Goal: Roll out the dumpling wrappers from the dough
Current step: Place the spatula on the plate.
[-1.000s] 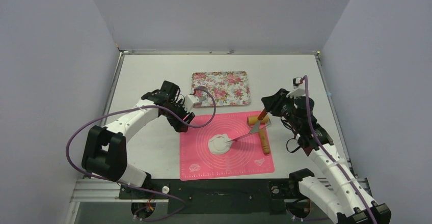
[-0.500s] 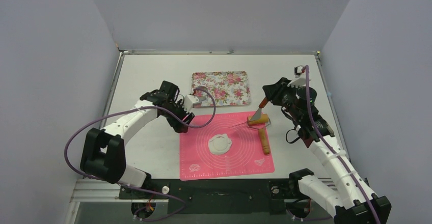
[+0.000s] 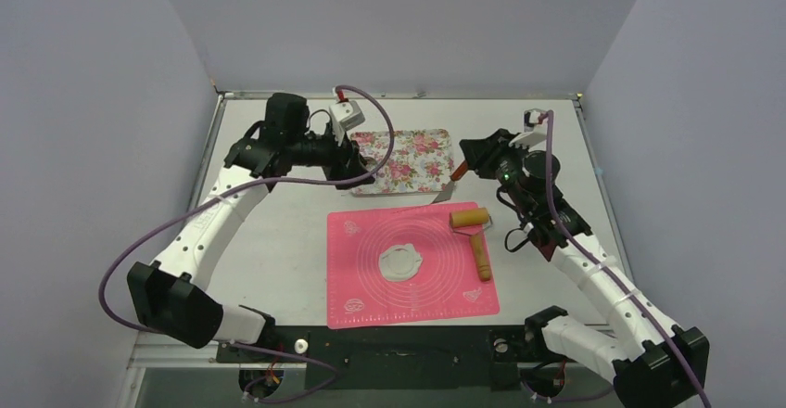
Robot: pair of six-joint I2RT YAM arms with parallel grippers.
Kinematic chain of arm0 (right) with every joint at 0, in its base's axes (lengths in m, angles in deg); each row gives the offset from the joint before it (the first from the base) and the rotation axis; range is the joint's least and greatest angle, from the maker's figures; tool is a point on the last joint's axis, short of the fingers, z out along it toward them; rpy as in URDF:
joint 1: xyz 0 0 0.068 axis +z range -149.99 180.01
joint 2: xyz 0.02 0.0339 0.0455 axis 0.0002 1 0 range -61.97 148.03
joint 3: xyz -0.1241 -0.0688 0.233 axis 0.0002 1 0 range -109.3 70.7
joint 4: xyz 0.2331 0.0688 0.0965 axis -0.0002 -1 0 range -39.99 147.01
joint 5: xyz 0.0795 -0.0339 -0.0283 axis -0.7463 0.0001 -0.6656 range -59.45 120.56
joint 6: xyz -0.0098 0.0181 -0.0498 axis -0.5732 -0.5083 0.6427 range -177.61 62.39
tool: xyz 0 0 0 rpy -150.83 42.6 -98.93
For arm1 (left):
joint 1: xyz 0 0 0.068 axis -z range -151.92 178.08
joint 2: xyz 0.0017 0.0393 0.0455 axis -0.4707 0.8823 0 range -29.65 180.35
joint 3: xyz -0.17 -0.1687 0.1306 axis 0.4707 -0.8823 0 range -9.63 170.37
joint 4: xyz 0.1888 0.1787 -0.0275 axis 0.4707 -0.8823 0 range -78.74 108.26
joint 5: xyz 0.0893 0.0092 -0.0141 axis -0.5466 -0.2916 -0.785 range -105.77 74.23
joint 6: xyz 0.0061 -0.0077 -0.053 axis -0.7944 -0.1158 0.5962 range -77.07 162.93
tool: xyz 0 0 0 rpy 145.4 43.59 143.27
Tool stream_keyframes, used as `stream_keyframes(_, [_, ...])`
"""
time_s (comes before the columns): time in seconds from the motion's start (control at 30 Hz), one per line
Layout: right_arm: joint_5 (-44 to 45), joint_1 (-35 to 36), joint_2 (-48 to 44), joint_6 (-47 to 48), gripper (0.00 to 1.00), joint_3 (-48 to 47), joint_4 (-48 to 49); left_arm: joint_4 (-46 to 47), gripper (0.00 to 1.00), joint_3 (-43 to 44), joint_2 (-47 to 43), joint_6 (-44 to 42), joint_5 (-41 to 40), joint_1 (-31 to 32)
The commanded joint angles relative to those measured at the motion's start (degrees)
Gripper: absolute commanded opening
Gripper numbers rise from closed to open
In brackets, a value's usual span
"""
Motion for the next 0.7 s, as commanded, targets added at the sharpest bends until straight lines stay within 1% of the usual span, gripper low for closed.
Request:
stream_keyframes(0.0, [6.6,5.3,1.2,-5.1,0.0,-4.1,10.7,14.1,0.52,4.9,-2.0,17.8,7.0,1.9])
stream_keyframes(0.03, [7.1,6.7,1.6,-7.1,0.0,-3.9,12.7,14.9,0.52,5.1,-1.7,19.9,6.0,3.2])
stream_keyframes(0.07, [8.0,7.9,2.5,-8.1,0.0,-3.6,13.7,15.6,0.52,5.2,-1.5,20.1,5.1,3.9])
stream_keyframes(0.13, [8.9,9.5,3.9,-11.1,0.0,-3.1,16.9,14.2,0.52,6.0,-0.9,18.5,1.3,7.1])
stream_keyframes(0.17, [9.0,10.0,4.5,-12.8,0.0,-3.0,19.2,13.3,0.52,7.2,-0.2,16.1,-1.6,9.6])
stream_keyframes(0.27, [8.5,12.3,7.2,-14.9,0.0,-3.1,22.6,10.5,0.52,10.1,0.9,12.0,-5.7,14.1])
stream_keyframes(0.37, [8.8,14.2,8.6,-15.6,0.0,-3.1,25.2,9.9,0.52,11.1,2.2,10.9,-6.0,15.0])
stream_keyframes(0.43, [9.1,15.3,9.0,-15.8,0.0,-3.2,25.8,9.8,0.52,10.5,2.4,8.8,-7.1,15.6])
stream_keyframes(0.53, [9.4,16.2,8.9,-16.0,0.0,-2.9,27.0,11.2,0.52,7.0,2.5,5.4,-8.3,16.0])
stream_keyframes(0.67, [9.0,16.6,9.1,-17.4,0.0,-1.9,28.9,14.1,0.52,5.3,3.9,5.9,-7.2,16.1])
